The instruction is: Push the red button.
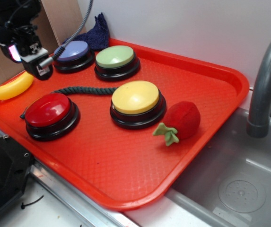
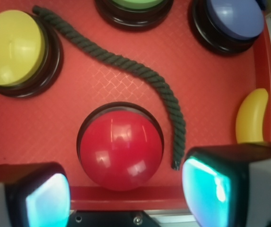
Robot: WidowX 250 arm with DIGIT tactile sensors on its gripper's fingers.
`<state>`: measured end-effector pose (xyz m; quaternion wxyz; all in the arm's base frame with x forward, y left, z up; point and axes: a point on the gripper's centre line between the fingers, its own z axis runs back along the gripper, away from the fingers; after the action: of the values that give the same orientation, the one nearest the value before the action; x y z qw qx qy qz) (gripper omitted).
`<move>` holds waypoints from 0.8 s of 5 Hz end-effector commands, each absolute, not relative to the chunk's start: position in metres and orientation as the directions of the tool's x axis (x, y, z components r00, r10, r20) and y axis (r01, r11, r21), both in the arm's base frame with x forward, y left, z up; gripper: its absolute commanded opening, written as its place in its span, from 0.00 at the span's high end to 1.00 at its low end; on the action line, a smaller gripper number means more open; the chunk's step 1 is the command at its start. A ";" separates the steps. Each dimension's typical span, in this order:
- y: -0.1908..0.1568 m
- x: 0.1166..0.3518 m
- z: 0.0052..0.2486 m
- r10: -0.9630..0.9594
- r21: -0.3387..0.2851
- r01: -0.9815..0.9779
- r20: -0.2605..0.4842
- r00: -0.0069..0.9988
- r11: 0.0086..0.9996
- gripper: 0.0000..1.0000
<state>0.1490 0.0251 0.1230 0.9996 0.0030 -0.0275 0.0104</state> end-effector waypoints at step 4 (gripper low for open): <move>0.032 0.139 0.163 0.047 0.014 -0.050 0.167 0.985 0.999 0.00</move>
<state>0.1315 0.0264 0.1514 0.9978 0.0034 -0.0643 0.0159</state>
